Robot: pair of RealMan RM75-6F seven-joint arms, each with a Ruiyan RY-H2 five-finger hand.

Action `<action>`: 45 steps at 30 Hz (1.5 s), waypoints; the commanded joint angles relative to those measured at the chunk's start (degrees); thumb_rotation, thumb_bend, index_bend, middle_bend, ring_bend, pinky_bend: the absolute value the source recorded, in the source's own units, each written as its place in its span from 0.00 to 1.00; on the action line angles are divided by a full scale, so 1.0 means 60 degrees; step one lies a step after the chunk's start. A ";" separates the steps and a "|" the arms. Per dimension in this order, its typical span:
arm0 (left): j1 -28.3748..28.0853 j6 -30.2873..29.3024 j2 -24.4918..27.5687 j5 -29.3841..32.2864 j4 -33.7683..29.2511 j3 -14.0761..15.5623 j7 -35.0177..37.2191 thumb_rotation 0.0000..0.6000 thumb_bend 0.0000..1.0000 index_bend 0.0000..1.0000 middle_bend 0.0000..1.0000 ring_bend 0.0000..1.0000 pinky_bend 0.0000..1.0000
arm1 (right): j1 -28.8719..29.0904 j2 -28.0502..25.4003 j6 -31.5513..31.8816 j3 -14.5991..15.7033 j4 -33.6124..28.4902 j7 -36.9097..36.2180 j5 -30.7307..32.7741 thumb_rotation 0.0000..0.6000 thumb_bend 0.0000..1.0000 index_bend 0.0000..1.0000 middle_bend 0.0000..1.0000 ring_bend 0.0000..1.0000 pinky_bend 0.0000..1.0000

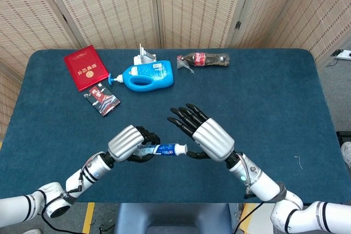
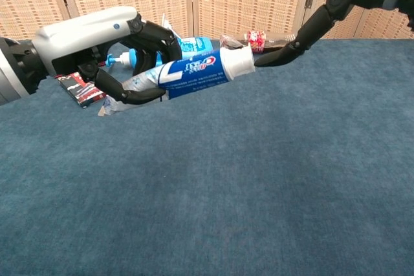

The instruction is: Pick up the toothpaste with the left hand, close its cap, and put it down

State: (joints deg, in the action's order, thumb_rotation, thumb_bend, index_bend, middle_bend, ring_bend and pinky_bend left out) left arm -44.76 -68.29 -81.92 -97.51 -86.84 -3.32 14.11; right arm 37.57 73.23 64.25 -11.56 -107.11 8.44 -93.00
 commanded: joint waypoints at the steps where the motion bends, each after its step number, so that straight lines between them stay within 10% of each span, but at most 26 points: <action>1: 0.0214 -0.0496 -0.0191 -0.0140 0.0299 0.0066 0.0445 1.00 0.61 0.73 0.79 0.77 0.61 | -0.0131 -0.0373 0.0087 0.0083 -0.0443 -0.0151 0.0089 1.00 0.12 0.00 0.00 0.00 0.00; 19: 0.0678 -0.1387 -0.0904 -0.0130 0.0914 0.0072 0.1090 1.00 0.61 0.74 0.79 0.77 0.61 | -0.0261 -0.1211 -0.0090 0.0373 -0.1397 -0.1825 0.0311 0.00 0.00 0.00 0.00 0.00 0.00; 45: 0.0640 -0.1529 -0.0933 0.0004 0.0526 -0.0292 0.1479 1.00 0.61 0.74 0.79 0.77 0.60 | 0.0379 0.0110 -0.0212 0.0062 -0.0505 -0.2266 0.0535 0.00 0.00 0.00 0.00 0.00 0.00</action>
State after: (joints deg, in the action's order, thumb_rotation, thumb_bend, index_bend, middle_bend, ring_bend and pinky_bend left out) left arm -40.91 -77.46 -87.51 -97.48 -83.66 -5.05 22.97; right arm 39.67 73.71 63.08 -11.02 -110.14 -5.20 -89.97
